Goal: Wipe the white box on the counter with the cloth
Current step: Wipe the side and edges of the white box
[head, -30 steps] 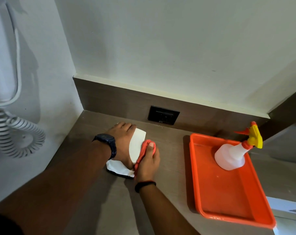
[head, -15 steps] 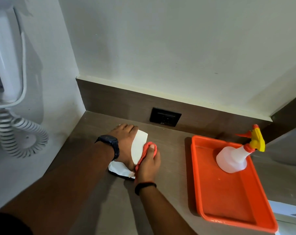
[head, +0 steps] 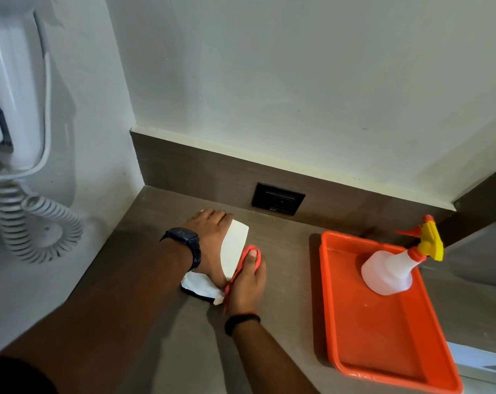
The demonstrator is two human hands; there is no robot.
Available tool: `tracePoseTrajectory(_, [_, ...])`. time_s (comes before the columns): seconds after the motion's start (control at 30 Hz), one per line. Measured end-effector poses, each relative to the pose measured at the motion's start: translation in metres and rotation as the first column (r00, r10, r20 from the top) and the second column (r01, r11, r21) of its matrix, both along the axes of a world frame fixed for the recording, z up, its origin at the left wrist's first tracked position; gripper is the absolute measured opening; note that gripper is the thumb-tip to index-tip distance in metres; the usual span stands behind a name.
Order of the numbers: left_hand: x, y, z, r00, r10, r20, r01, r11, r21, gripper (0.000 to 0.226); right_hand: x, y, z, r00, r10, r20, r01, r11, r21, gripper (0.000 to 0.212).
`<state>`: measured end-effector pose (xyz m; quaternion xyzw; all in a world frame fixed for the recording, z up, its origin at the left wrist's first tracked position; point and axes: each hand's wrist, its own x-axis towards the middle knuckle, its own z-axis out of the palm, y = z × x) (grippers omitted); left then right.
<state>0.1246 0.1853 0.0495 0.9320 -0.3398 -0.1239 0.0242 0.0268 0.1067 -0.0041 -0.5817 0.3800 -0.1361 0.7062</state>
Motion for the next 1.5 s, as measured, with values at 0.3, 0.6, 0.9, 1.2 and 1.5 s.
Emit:
tracePoseTrajectory(0.3, [0.002,0.0,-0.003,1.0,0.008,0.024,-0.008,1.0,0.006,0.132,0.037,-0.027,0.01,0.993,0.108,-0.056,-0.108,0.994,-0.008,0.05])
tracePoseTrajectory(0.6, [0.001,0.001,-0.004,1.0,0.019,0.008,-0.019,1.0,-0.002,0.137,0.016,-0.01,0.012,0.998,0.054,0.033,-0.052,0.995,-0.08,0.018])
tracePoseTrajectory(0.9, [0.0,-0.001,-0.002,1.0,0.019,0.015,-0.019,1.0,0.019,0.135,0.033,-0.027,0.001,0.988,0.091,-0.124,-0.094,0.995,-0.018,0.049])
tracePoseTrajectory(1.2, [-0.006,-0.002,0.005,0.998,0.06,-0.008,-0.06,0.997,0.04,0.139,0.004,-0.054,0.023,0.997,-0.063,0.043,0.05,0.968,0.245,0.024])
tracePoseTrajectory(1.5, [-0.048,-0.107,0.02,0.997,-0.052,-0.065,0.032,0.961,-0.275,0.123,-0.04,-0.226,0.055,0.986,-0.142,0.086,0.166,0.887,-0.432,0.031])
